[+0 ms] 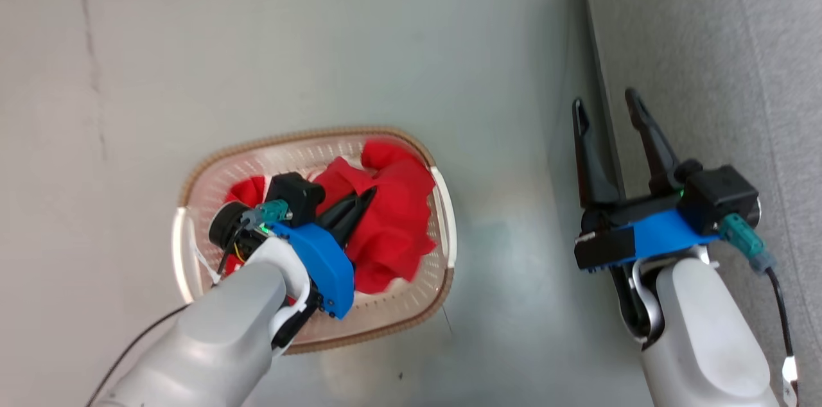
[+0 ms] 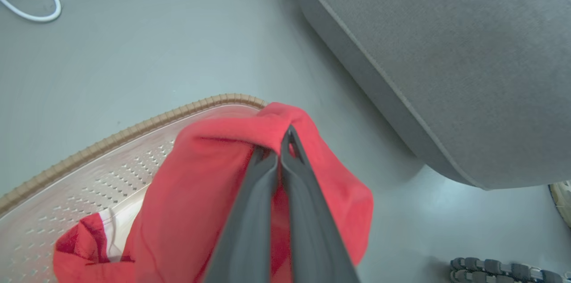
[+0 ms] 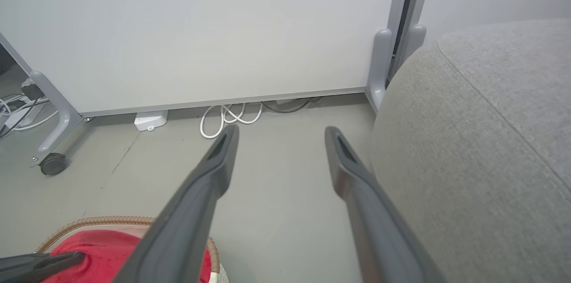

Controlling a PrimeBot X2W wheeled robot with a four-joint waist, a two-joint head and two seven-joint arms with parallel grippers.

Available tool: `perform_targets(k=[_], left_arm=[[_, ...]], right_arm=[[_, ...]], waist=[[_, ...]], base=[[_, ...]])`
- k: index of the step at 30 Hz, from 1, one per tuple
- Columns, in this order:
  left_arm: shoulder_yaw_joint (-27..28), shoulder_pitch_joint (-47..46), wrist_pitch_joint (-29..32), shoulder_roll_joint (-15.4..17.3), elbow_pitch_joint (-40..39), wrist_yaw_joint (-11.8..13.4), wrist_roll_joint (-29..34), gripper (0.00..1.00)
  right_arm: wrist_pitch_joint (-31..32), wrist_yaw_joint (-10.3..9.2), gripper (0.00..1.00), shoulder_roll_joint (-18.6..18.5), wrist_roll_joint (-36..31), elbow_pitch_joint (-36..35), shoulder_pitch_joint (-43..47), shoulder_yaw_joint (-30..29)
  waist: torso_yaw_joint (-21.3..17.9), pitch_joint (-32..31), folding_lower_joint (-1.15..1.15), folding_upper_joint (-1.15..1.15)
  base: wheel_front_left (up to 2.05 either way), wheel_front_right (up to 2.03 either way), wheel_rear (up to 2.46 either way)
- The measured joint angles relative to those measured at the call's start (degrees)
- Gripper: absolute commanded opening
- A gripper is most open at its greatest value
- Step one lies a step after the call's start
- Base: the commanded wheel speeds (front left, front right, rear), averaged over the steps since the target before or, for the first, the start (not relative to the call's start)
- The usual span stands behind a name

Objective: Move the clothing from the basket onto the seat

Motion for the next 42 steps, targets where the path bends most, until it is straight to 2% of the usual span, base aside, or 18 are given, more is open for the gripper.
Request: perform_targets(k=[11,23,33,42], left_arm=[[12.3,5.8,0.0,1.0,-9.6,0.0,9.1,0.00],[21.3,2.9,0.0,-1.0,-16.6,0.1,16.4,0.00],[22.1,1.4,0.0,-2.7,-17.6,0.1,16.8,0.00],[21.8,2.0,0.0,-2.8,-17.6,0.0,16.4,0.00]], right_arm=[[0.0,0.00,1.00,0.0,0.0,2.3,6.0,-0.5],[0.0,0.00,1.00,0.0,0.2,3.9,12.7,-1.8],[0.0,0.00,1.00,0.0,0.5,4.2,16.8,-1.3],[0.0,0.00,1.00,0.0,0.6,3.6,17.6,1.5]], waist=[[2.3,-12.9,-0.01,0.00],[3.4,-24.7,0.00,0.00],[3.9,-31.0,0.00,0.00],[4.2,-32.0,0.01,0.00]], base=[[0.00,0.00,0.00],[0.00,0.00,0.00],[0.00,0.00,0.00],[0.00,0.00,0.00]])
